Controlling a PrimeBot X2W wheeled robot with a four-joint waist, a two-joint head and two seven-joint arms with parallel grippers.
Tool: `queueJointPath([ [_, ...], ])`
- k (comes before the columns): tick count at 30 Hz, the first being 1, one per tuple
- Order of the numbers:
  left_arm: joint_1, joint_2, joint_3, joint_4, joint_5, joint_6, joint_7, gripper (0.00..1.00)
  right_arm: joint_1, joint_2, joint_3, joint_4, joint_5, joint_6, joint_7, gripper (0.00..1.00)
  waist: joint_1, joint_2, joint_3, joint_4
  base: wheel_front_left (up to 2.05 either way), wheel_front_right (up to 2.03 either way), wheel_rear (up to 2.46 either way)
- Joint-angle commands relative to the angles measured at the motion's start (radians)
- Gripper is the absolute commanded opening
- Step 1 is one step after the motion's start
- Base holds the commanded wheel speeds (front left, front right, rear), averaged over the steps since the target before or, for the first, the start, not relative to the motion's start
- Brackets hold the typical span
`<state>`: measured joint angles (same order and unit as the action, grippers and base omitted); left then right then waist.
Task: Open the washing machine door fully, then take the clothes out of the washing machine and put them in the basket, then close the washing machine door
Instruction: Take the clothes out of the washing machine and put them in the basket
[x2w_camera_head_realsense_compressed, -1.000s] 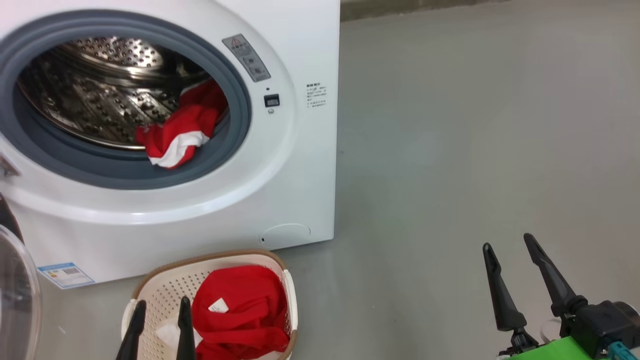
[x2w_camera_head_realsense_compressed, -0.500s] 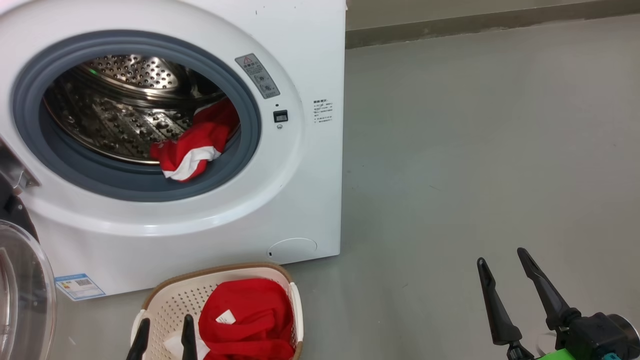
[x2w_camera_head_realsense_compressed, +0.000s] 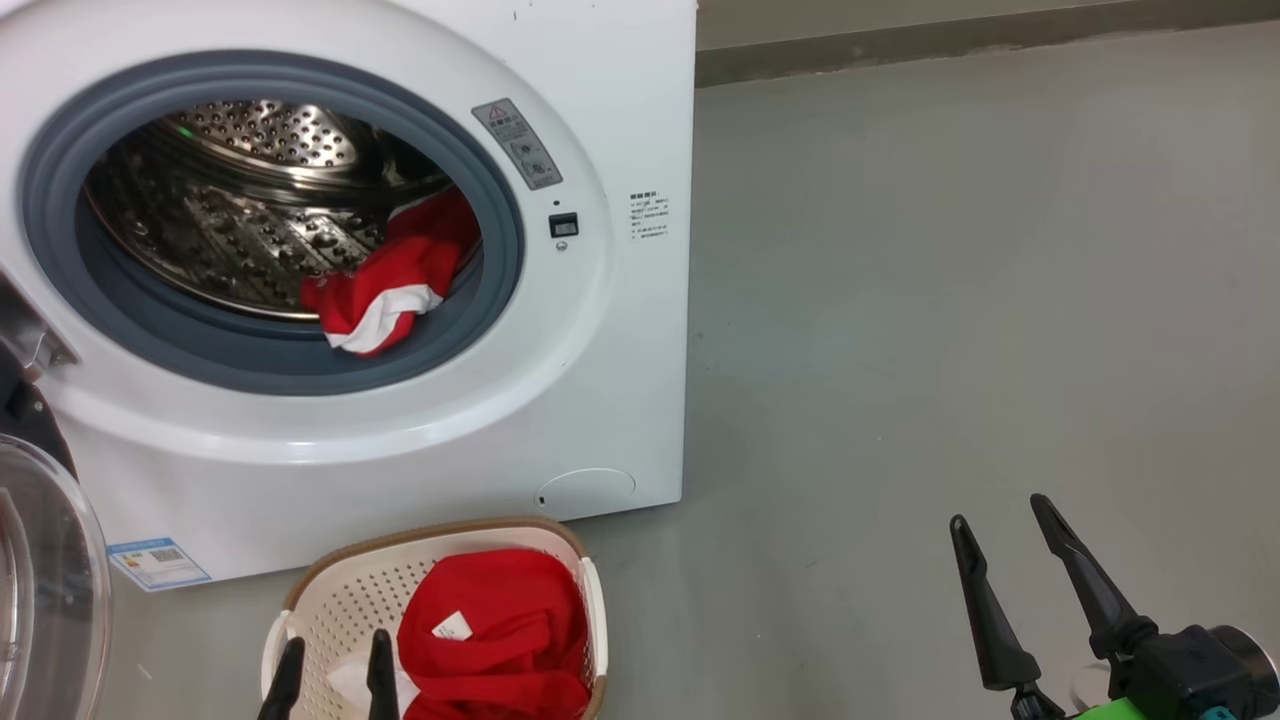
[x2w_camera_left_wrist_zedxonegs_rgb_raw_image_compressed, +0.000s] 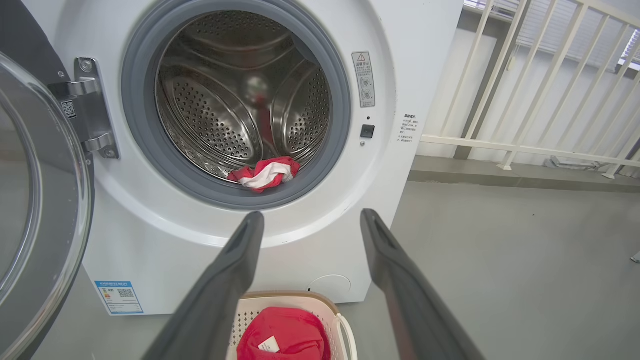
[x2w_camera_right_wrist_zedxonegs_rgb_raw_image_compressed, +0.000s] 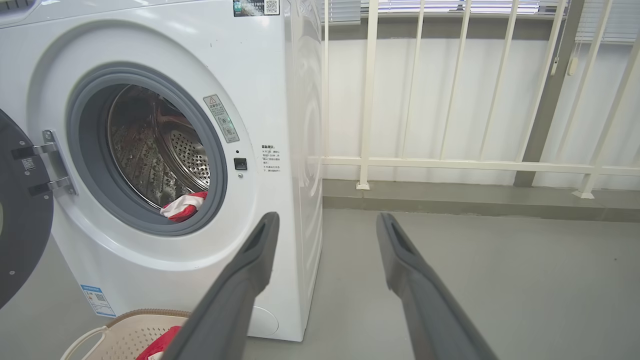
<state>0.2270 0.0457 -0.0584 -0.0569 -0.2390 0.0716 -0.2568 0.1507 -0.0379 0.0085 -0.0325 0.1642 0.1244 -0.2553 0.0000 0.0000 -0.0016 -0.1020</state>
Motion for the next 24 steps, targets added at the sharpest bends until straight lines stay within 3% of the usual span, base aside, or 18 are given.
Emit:
queueJointPath([
  [1,-0.024,0.005,0.026,-0.028,-0.006,0.011,-0.005,1.00,-0.015,-0.012,0.022,-0.032,-0.011,0.006,-0.006,1.00,0.0000,0.0000,0.005,0.002,0.00,0.00,0.00],
  [24,-0.194,0.004,0.027,-0.023,-0.033,0.018,-0.005,1.00,-0.138,-0.012,0.045,-0.078,-0.010,0.006,-0.006,1.00,0.0000,0.0000,0.260,0.015,0.00,0.00,0.00],
])
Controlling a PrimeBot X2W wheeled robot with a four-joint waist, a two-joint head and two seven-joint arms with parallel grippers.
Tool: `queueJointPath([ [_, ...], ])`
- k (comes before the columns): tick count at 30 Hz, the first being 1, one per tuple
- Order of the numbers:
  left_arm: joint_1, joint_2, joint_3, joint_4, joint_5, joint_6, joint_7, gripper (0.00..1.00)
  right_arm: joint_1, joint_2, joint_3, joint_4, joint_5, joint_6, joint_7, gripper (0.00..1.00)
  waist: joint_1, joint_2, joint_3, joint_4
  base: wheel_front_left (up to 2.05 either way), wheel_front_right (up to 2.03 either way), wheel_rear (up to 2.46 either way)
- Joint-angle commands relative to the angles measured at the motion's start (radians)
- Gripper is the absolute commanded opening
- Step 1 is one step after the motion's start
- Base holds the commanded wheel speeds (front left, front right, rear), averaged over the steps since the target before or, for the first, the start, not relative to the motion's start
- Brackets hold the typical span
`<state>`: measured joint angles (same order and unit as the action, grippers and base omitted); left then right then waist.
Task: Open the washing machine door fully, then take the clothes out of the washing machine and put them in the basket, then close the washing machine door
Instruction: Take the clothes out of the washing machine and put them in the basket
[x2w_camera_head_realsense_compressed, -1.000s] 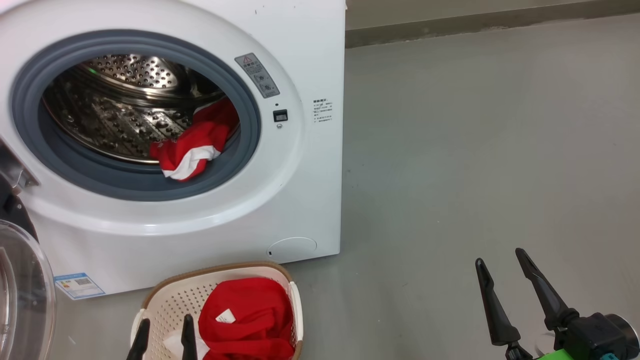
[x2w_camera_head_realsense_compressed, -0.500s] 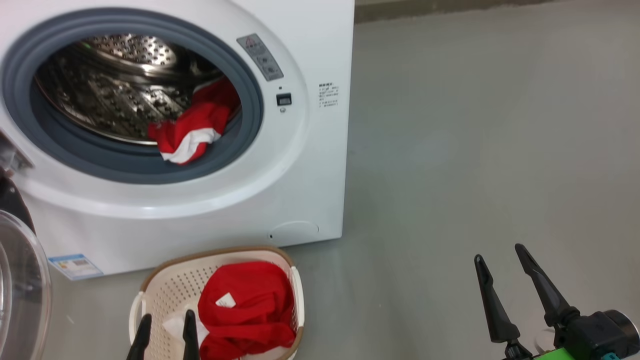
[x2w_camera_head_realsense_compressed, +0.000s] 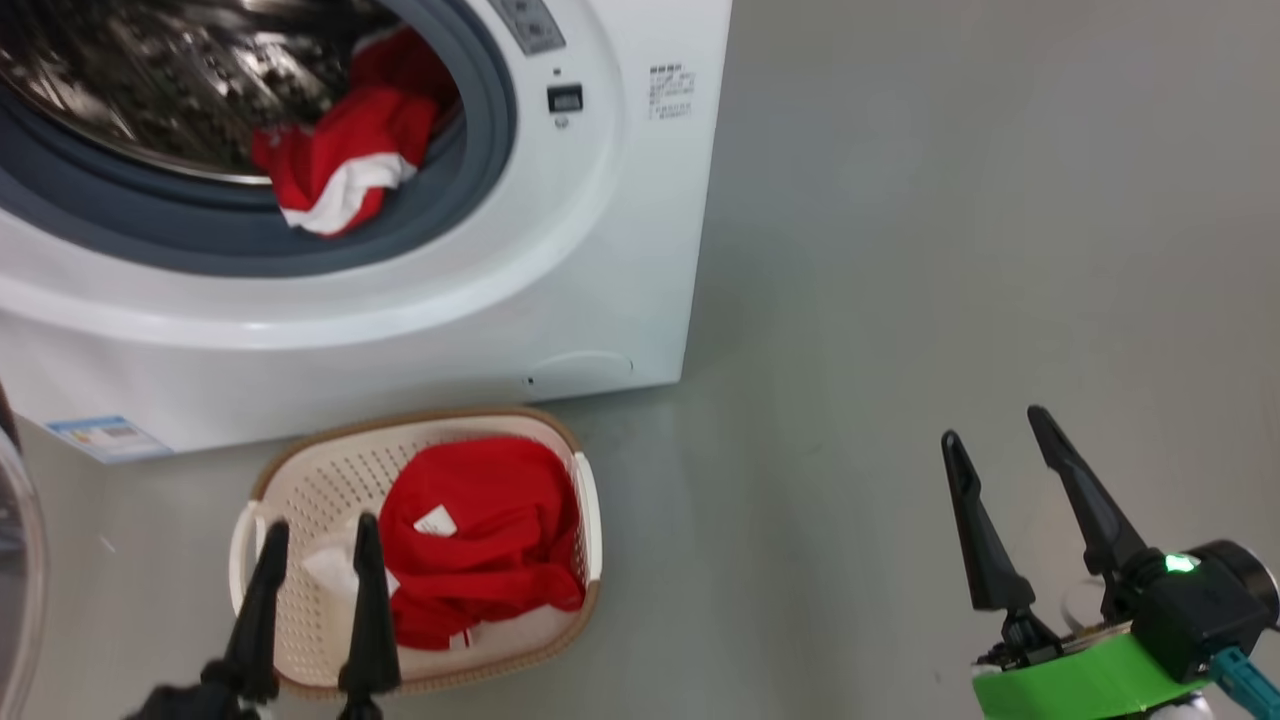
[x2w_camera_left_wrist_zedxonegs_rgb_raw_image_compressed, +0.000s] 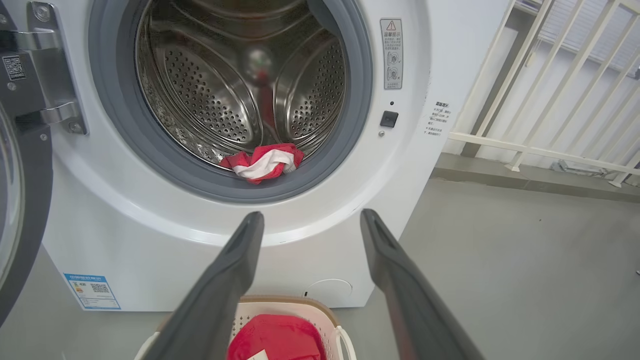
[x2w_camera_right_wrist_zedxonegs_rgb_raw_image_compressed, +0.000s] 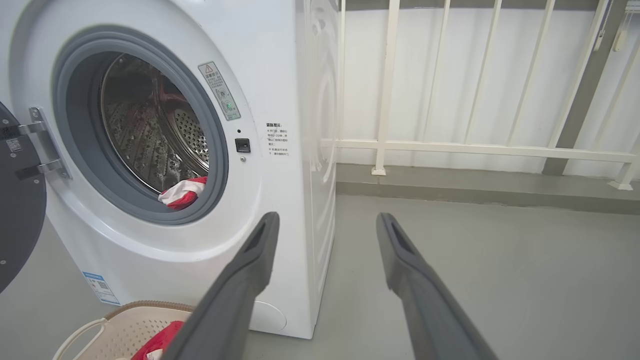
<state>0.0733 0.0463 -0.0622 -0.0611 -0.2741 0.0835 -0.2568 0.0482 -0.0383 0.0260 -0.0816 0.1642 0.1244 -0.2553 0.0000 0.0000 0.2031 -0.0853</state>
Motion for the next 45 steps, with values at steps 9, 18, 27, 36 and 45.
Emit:
queueJointPath([
  [9,-0.231,0.006,0.040,0.012,0.021,0.010,-0.005,1.00,-0.096,-0.012,0.034,-0.035,-0.007,0.006,-0.006,1.00,0.0000,0.0000,0.165,-0.013,0.00,0.00,0.00],
  [18,-0.463,0.049,0.106,0.127,-0.009,0.003,-0.002,1.00,-0.143,-0.012,0.040,-0.030,0.000,0.006,-0.006,1.00,0.0000,0.0000,0.246,-0.035,0.00,0.00,0.00],
  [27,-0.672,0.129,0.132,0.264,-0.004,0.003,0.032,1.00,-0.170,-0.012,0.053,-0.021,0.009,0.006,-0.006,1.00,0.0000,0.0000,0.305,-0.061,0.00,0.00,0.00],
  [36,-0.891,0.209,0.160,0.445,-0.022,-0.014,0.047,1.00,-0.193,-0.012,0.073,-0.017,0.007,0.006,-0.006,1.00,0.0000,0.0000,0.360,-0.094,0.00,0.00,0.00],
  [45,-1.073,0.279,0.139,0.666,-0.002,-0.042,0.038,1.00,-0.208,-0.012,0.093,-0.004,0.001,0.006,-0.006,1.00,0.0000,0.0000,0.390,-0.122,0.00,0.00,0.00],
])
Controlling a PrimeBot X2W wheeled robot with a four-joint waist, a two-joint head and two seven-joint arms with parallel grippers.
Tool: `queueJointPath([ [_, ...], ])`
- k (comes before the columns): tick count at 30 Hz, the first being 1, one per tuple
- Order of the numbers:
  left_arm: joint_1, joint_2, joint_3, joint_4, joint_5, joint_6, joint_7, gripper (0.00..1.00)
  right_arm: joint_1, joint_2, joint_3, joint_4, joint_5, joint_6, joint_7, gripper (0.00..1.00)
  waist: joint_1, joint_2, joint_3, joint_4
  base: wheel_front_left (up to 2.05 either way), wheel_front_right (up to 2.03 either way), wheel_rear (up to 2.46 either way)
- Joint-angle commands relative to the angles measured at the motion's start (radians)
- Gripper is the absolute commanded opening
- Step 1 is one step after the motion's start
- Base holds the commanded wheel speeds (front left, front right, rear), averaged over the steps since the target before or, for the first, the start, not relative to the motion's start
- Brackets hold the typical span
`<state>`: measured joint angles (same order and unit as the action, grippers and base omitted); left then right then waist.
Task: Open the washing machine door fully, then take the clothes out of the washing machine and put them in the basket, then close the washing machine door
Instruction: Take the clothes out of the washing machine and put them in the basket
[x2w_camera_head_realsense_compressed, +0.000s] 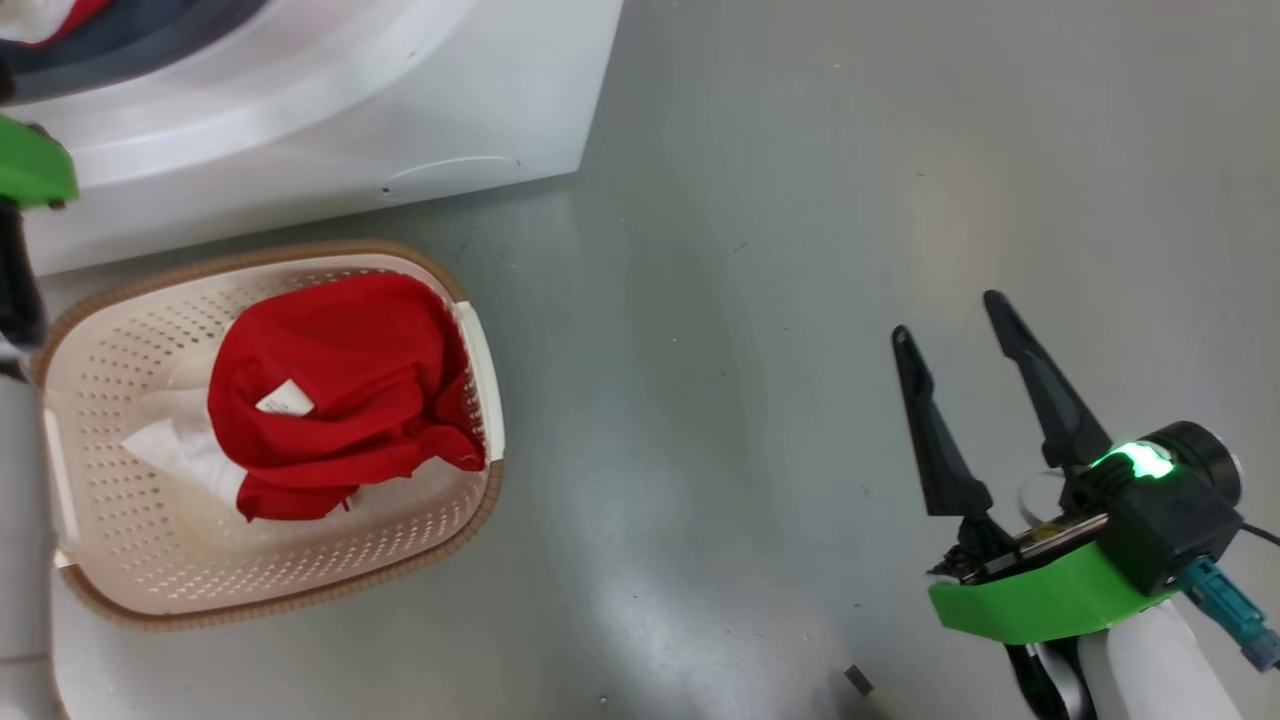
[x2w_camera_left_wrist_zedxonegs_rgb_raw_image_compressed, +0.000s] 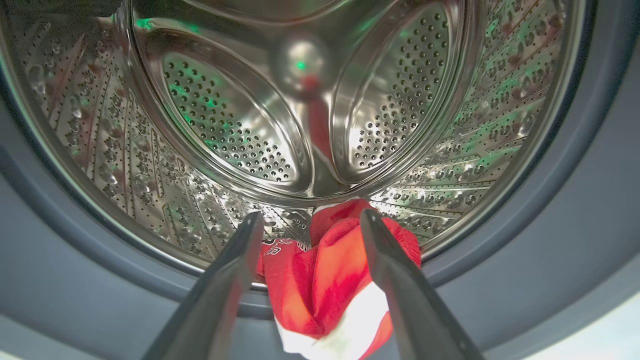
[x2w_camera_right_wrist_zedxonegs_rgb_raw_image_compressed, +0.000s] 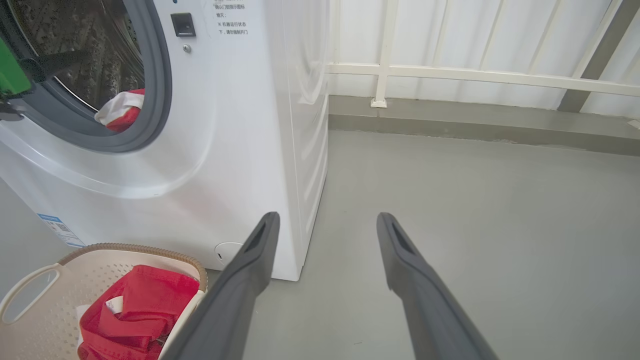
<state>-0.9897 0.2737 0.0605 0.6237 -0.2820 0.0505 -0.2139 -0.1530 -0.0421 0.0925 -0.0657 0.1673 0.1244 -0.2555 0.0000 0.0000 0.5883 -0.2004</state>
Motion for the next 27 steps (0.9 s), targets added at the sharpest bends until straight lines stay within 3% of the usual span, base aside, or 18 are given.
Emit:
queueJointPath([
  [1,-0.030,0.054,0.015,0.008,0.005,-0.012,-0.007,1.00,-0.008,-0.008,0.032,-0.018,-0.003,0.006,-0.006,1.00,0.0000,0.0000,0.007,-0.010,0.00,0.00,0.00],
  [10,-0.197,0.086,0.028,0.261,-0.038,-0.046,0.016,1.00,-0.003,-0.008,0.068,-0.005,-0.003,0.006,-0.006,1.00,0.0000,0.0000,0.008,-0.048,0.00,0.00,0.00],
  [19,-0.314,0.083,0.041,0.434,-0.109,-0.111,0.139,1.00,0.002,-0.008,0.079,-0.003,-0.004,0.006,-0.006,1.00,0.0000,0.0000,0.025,-0.068,0.00,0.00,0.00],
  [27,-0.353,0.086,0.006,0.535,-0.099,-0.108,0.251,1.00,0.004,-0.008,0.091,-0.001,0.003,0.006,-0.006,1.00,0.0000,0.0000,0.027,-0.079,0.00,0.00,0.00],
])
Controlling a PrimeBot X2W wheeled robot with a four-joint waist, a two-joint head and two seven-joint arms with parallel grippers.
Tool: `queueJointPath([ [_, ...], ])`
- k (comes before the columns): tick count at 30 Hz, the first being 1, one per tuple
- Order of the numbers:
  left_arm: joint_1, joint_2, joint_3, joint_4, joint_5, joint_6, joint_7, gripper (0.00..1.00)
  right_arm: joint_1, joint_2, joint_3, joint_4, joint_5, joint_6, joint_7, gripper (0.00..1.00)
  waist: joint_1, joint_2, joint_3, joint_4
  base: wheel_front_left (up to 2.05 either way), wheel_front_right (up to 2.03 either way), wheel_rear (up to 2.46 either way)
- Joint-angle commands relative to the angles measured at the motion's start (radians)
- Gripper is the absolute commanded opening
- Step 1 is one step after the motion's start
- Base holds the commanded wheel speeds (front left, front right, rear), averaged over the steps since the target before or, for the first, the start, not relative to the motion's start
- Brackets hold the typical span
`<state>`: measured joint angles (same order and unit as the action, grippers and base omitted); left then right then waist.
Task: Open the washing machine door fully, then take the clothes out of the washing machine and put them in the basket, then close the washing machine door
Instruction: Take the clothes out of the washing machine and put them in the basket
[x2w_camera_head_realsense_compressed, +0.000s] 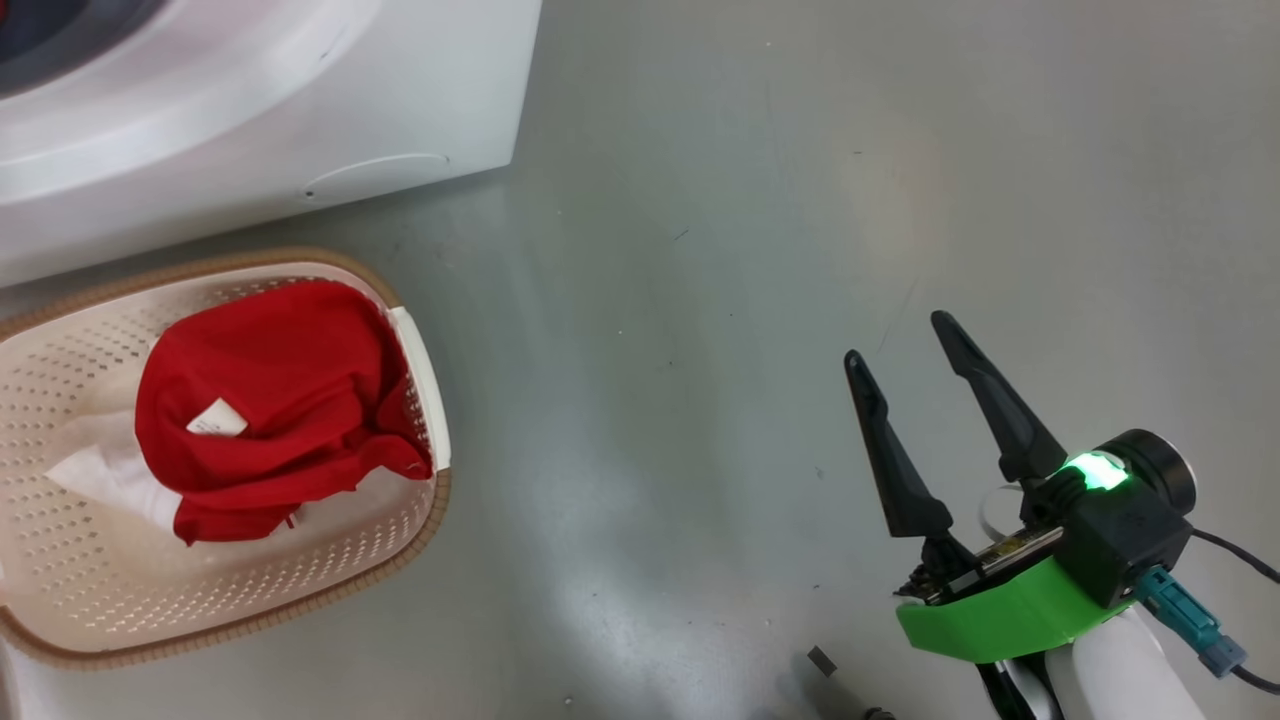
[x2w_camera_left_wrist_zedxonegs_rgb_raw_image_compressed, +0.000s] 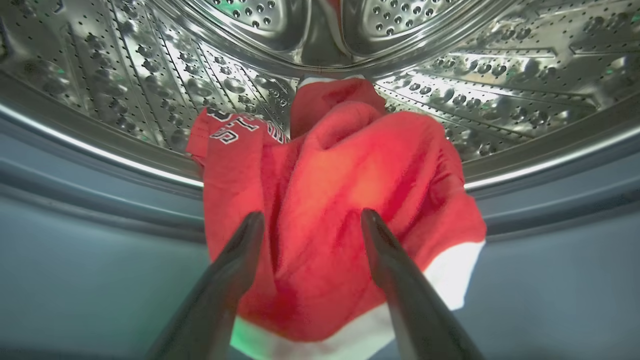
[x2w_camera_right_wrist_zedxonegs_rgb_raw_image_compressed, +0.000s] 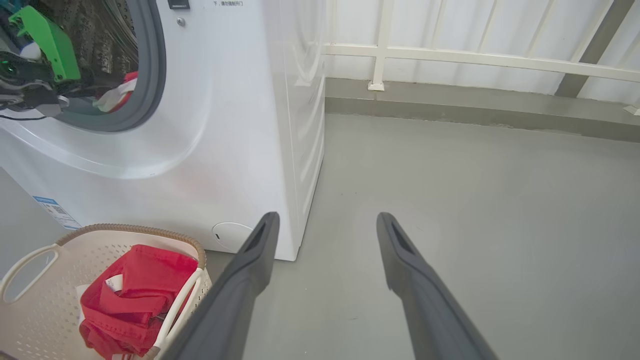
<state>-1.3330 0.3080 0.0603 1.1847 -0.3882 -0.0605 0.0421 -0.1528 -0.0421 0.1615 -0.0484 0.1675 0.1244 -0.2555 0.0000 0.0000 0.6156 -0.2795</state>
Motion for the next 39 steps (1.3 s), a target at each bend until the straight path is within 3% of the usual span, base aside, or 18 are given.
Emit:
queueJointPath([
  [1,-0.012,0.054,0.001,-0.015,0.011,0.007,0.006,1.00,0.005,-0.008,0.025,-0.018,0.005,0.006,-0.006,1.00,0.0000,0.0000,-0.002,-0.003,0.00,0.00,0.00],
  [7,-0.016,0.070,-0.039,0.035,0.046,0.052,0.050,1.00,0.017,-0.008,0.032,-0.016,0.011,0.006,-0.006,1.00,0.0000,0.0000,-0.010,-0.013,0.00,0.00,0.00],
  [16,-0.027,0.070,-0.052,0.056,0.039,0.044,0.060,1.00,0.017,-0.008,0.036,-0.017,0.020,0.006,-0.006,1.00,0.0000,0.0000,-0.005,-0.025,0.00,0.00,0.00],
  [17,-0.029,0.070,-0.054,0.057,0.038,0.043,0.059,0.93,0.017,-0.008,0.036,-0.017,0.021,0.006,-0.006,1.00,0.0000,0.0000,-0.004,-0.025,0.00,0.00,0.00],
  [18,-0.030,0.071,-0.057,0.057,0.039,0.042,0.055,0.76,0.016,-0.008,0.036,-0.016,0.022,0.006,-0.006,1.00,0.0000,0.0000,-0.003,-0.026,0.00,0.00,0.00],
  [19,-0.032,0.072,-0.059,0.056,0.040,0.041,0.048,0.46,0.015,-0.008,0.036,-0.016,0.023,0.006,-0.006,1.00,0.0000,0.0000,-0.002,-0.027,0.00,0.00,0.00],
  [20,-0.034,0.072,-0.059,0.056,0.038,0.040,0.044,0.33,0.014,-0.008,0.036,-0.016,0.024,0.006,-0.006,1.00,0.0000,0.0000,0.000,-0.027,0.00,0.00,0.00],
  [21,-0.036,0.072,-0.060,0.057,0.036,0.036,0.040,0.00,0.014,-0.008,0.036,-0.017,0.025,0.006,-0.006,1.00,0.0000,0.0000,0.001,-0.027,0.00,0.00,0.00],
  [34,-0.050,0.077,-0.074,0.043,0.029,0.025,-0.066,0.00,0.000,-0.008,0.032,-0.016,0.033,0.006,-0.006,1.00,0.0000,0.0000,0.021,-0.015,0.00,0.00,0.00],
  [39,-0.044,0.077,-0.073,0.023,0.016,-0.003,-0.133,0.00,-0.005,-0.008,0.029,-0.016,0.033,0.006,-0.006,1.00,0.0000,0.0000,0.026,-0.003,0.00,0.00,0.00],
])
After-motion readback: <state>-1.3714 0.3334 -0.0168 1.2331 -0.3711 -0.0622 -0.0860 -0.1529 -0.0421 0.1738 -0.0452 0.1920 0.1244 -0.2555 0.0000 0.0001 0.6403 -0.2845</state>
